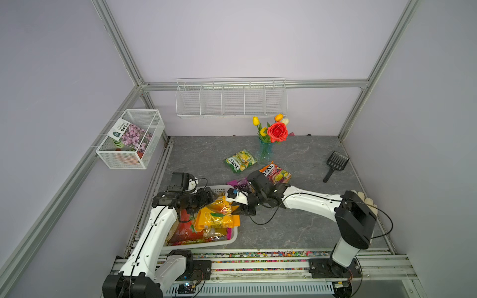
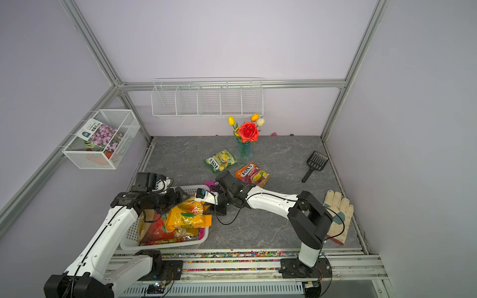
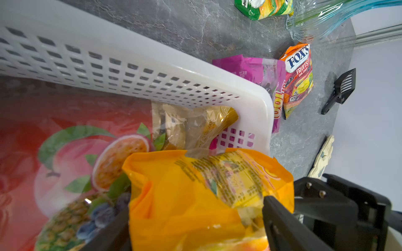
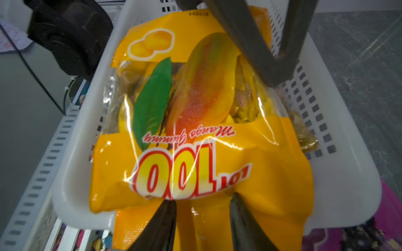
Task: Put the candies in the basket
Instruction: Place the candy in the basket.
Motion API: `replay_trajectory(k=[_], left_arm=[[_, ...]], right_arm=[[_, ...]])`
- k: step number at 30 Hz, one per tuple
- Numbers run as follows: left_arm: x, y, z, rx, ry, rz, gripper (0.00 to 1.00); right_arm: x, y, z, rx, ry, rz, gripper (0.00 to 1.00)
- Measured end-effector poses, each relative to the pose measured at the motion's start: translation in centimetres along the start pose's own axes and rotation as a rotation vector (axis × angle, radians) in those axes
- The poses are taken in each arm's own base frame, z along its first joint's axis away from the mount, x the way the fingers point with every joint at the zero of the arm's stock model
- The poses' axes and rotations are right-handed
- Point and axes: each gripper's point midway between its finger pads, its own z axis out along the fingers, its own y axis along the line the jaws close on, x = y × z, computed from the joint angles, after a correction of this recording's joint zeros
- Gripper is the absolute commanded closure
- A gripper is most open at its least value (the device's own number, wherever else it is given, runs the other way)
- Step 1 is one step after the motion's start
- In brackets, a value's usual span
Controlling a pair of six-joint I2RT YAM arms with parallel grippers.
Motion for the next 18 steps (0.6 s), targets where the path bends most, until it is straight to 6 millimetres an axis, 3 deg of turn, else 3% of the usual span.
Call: replay_trajectory(k=[9,18], left_arm=[[-2.7,-0.1,-1.0,-0.07,-0.077,0.029,0.14],[-3.8,0.8,1.7,-0.108,-0.015,0.001,0.11]], right_arm=[[-1.0,-2.5,1.4,0.04,0.0,-0.022,0.56],[-0.4,-6.2,-0.7,0.13,-0.031,0.034,0.52]])
